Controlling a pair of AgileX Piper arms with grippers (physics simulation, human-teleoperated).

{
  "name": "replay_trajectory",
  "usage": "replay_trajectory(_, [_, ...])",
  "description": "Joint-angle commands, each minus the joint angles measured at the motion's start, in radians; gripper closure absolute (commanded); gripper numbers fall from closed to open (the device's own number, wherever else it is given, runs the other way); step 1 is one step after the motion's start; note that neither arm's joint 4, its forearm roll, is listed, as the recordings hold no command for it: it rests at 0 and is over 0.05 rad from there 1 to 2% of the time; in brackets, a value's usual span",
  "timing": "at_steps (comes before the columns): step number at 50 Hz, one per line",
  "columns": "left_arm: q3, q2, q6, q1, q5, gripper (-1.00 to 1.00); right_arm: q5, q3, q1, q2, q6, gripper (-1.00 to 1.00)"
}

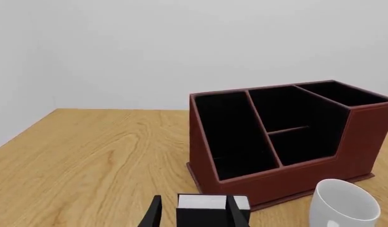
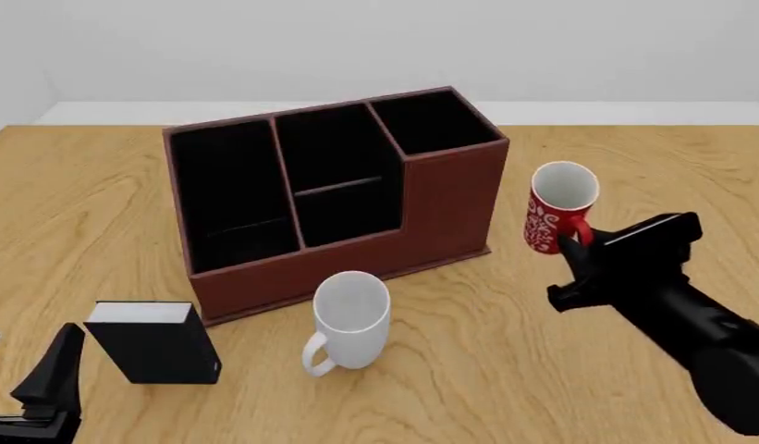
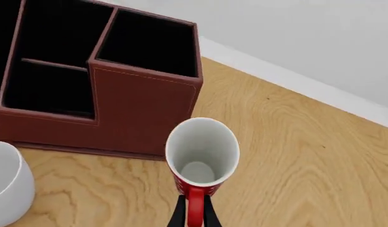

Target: Pick up the red mug and place it to the right of the caddy.

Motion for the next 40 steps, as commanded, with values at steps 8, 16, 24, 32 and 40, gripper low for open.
replay_trajectory(8, [0.0,0.001,0.002,0.001,0.0,-1.0,-0.027,-0.2,-0.066,0.209,-0.027,1.0])
replay_trajectory(16, [0.002,0.004,0.002,0.003,-0.003,-1.0,-0.046,-0.262,-0.098,0.297,-0.019,1.0])
replay_trajectory(24, [0.001,0.002,0.002,0.003,0.0,-1.0,-0.057,-0.306,-0.115,0.367,-0.006,1.0])
replay_trajectory(32, [0.002,0.006,0.003,0.004,-0.005,-1.0,-0.061,-0.348,-0.117,0.427,0.002,1.0])
replay_trajectory(40, [0.0,0.004,-0.001,0.006,-0.003,-1.0,-0.059,-0.396,-0.131,0.496,0.028,1.0])
